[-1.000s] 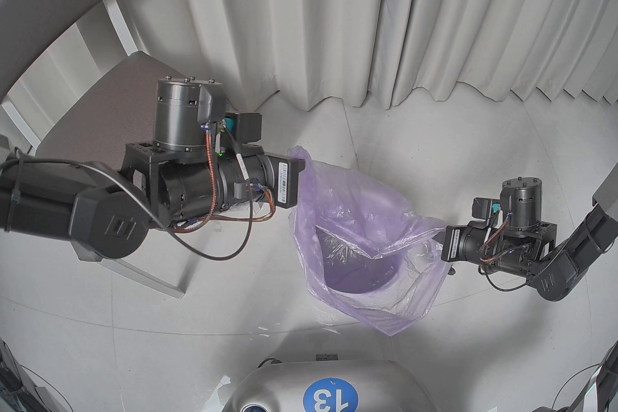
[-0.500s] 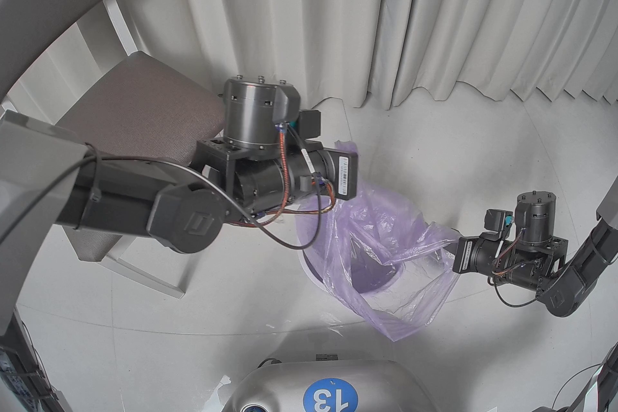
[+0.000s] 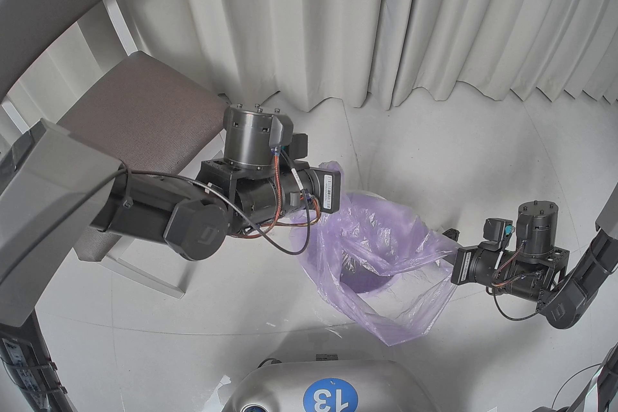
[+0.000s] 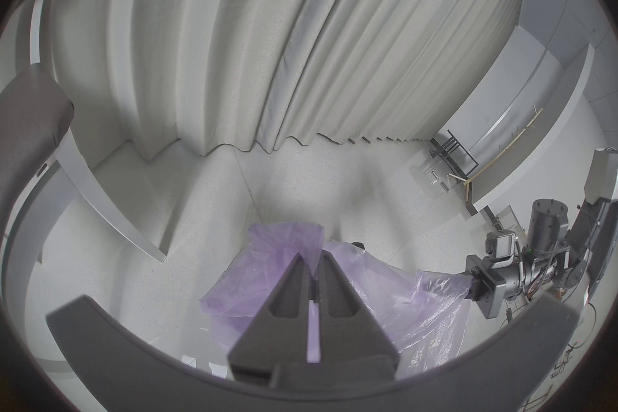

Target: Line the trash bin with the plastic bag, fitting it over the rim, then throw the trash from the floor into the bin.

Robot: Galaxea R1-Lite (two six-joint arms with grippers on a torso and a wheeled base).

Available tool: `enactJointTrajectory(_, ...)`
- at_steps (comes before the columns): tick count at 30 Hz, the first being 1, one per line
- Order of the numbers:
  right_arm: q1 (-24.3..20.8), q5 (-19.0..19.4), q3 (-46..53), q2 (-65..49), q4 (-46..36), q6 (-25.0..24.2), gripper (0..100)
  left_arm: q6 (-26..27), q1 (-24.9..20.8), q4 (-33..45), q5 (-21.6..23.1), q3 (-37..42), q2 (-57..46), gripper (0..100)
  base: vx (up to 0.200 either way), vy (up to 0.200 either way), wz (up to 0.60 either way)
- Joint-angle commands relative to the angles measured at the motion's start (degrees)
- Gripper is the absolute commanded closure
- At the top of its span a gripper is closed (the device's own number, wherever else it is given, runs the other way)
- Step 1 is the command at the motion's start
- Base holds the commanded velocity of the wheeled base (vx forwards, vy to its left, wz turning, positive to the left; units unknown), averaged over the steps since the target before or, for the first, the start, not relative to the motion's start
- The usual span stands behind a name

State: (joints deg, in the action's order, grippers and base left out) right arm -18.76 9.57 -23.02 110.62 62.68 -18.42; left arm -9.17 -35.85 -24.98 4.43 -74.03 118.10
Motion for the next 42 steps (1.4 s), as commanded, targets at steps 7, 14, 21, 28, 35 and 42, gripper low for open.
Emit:
enactJointTrajectory(7, -3.4, -0.3, -1.1, 0.7, 1.0, -0.1, 100, -0.1, 2.2, -11.1, -0.2, 13.5, -1.3, 100, 0.0, 0.0, 0.0)
enactJointTrajectory(14, -3.8, -0.3, -3.5, 4.3, 1.0, -0.1, 100, -1.8, 2.1, -15.2, -1.8, 19.3, -3.6, 100, 0.0, 0.0, 0.0)
enactJointTrajectory(21, -6.7, -0.5, -6.0, 5.8, 0.1, 0.0, 100, -1.8, 2.2, -16.9, -1.9, 22.2, -5.5, 100, 0.0, 0.0, 0.0)
enactJointTrajectory(28, -8.3, -0.6, -8.6, 7.3, -2.7, 0.1, 100, -1.8, 2.2, -16.9, -2.1, 23.8, -7.7, 100, 0.0, 0.0, 0.0)
enactJointTrajectory(35, -9.3, -0.8, -10.2, 8.7, -3.0, 0.1, 100, -1.7, 1.3, -18.4, -2.1, 26.7, -8.9, 100, 0.0, 0.0, 0.0)
enactJointTrajectory(42, -8.6, -0.8, -12.9, 10.8, -3.2, 0.0, 100, -1.6, 0.1, -21.7, -2.1, 30.6, -10.0, 100, 0.0, 0.0, 0.0)
